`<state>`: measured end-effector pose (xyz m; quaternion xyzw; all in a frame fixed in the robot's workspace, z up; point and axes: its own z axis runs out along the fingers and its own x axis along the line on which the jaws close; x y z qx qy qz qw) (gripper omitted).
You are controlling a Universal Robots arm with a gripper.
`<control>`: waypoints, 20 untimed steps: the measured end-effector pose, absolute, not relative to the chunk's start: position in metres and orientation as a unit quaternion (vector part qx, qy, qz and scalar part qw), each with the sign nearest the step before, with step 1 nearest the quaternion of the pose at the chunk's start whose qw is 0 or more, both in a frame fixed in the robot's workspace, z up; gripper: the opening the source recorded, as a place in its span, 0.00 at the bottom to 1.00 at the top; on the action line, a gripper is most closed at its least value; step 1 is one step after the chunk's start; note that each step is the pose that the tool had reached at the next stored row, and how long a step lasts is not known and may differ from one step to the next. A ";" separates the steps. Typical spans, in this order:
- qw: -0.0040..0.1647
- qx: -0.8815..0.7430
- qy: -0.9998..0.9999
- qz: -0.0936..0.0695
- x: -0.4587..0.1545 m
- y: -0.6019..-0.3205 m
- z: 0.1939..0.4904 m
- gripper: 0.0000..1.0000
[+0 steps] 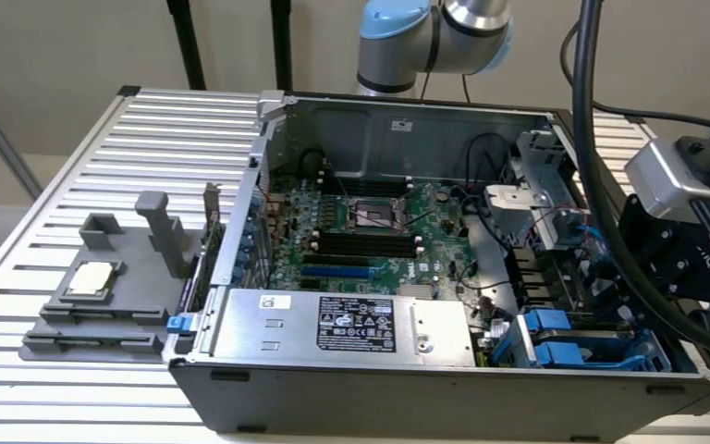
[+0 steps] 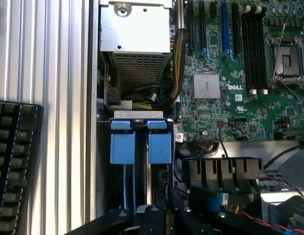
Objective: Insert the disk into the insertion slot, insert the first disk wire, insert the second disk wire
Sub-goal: 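Insert the first disk wire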
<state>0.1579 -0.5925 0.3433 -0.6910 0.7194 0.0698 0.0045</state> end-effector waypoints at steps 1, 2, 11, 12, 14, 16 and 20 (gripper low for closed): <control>0.004 -0.691 0.719 0.070 0.158 -0.592 0.343 0.16; 0.004 -0.691 0.719 0.069 0.158 -0.592 0.343 0.16; 0.003 -0.691 0.720 0.068 0.158 -0.590 0.342 0.16; 0.003 -0.691 0.720 0.068 0.159 -0.590 0.342 0.16; 0.003 -0.691 0.720 0.068 0.159 -0.590 0.342 0.16; 0.002 -0.691 0.720 0.068 0.159 -0.590 0.341 0.16; 0.002 -0.691 0.720 0.068 0.159 -0.590 0.340 0.16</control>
